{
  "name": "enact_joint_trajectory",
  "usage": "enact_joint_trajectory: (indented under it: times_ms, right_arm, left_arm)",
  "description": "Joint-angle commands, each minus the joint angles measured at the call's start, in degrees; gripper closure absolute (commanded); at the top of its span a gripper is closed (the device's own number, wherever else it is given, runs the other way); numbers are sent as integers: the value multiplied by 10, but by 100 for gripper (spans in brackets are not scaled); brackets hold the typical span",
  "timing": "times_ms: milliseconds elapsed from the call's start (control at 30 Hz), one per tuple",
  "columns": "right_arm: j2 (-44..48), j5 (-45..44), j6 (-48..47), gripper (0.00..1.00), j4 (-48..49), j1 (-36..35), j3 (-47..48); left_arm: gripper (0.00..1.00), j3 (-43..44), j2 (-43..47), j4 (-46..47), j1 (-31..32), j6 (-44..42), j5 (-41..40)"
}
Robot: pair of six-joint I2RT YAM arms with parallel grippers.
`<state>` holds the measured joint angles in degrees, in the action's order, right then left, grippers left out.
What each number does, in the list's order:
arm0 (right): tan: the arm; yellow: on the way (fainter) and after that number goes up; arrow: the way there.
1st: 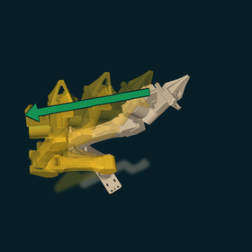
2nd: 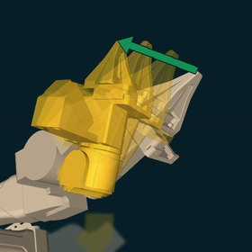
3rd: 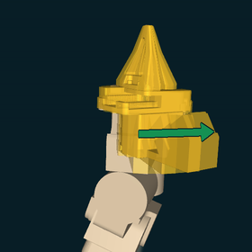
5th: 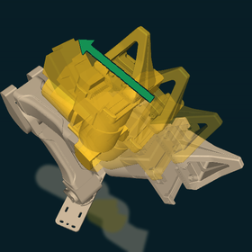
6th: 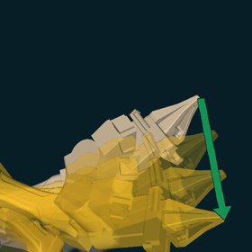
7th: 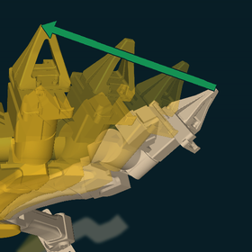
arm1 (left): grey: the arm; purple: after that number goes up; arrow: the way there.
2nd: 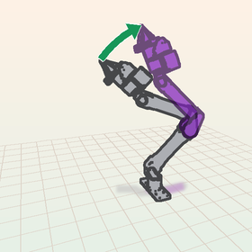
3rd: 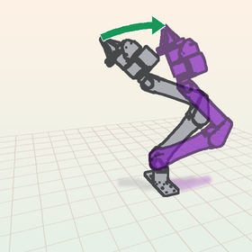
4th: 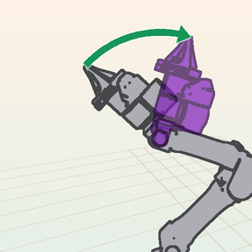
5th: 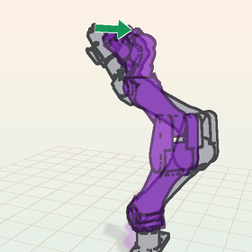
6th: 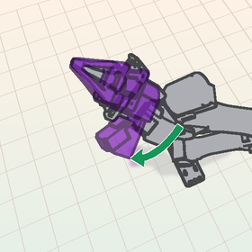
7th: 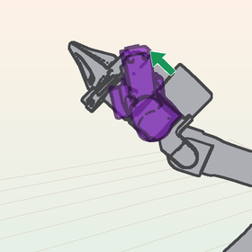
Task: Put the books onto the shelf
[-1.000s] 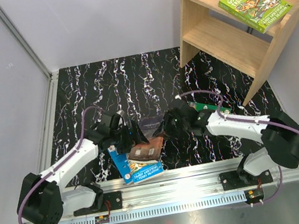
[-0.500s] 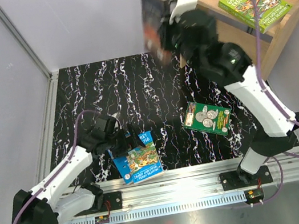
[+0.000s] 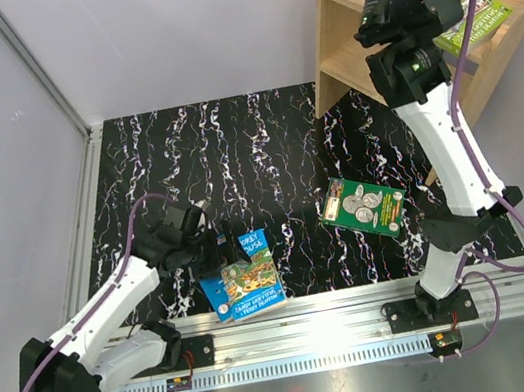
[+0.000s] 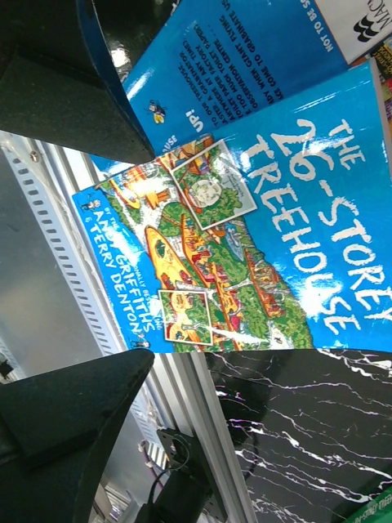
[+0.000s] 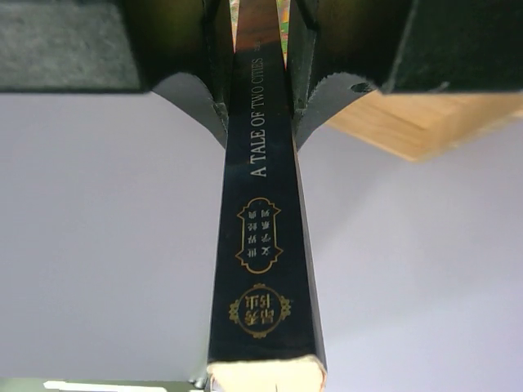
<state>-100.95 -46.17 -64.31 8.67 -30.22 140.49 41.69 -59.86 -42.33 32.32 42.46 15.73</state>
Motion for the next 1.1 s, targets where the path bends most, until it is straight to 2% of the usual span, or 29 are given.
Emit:
enact_joint_trajectory:
  times_ms: [0,33,200,300,333,433,800,833,933,967,1033,1067]
  right_arm:
    - [14,60,-107,100,98,45,-8]
    - [17,60,-111,100,96,75,-16]
    - [51,51,-101,100,49,133,-54]
    - [82,28,-103,100,50,148,-161]
    - [102,18,-98,100,53,152,-222]
    - [116,-9,-92,100,49,155,-283]
    - [131,-64,-12,100,-4,189,-334]
    - [133,-68,1,97,-3,191,-336]
    - [141,-82,66,64,-28,191,-329]
    - [144,-83,84,35,-40,191,-328]
    - [154,-83,107,19,-64,191,-331]
    - [159,-82,117,14,-66,191,-334]
  left_arm:
    - [1,44,-1,-25,2,-21,-4]
    - [1,52,-1,-36,3,-22,-6]
    - [1,60,12,-52,3,-26,-11]
    - [1,61,9,-56,2,-28,-12]
    - [1,61,4,-53,3,-27,-12]
    - [1,59,-1,-40,2,-21,-5]
    - [1,38,-20,-21,2,-14,3]
    - [1,36,-18,-20,3,-13,2]
    - [1,29,-8,-22,3,-7,0]
    - [1,25,-7,-24,2,-6,0]
    - [1,23,-4,-29,2,-6,-2]
    - [1,23,-2,-30,3,-6,-3]
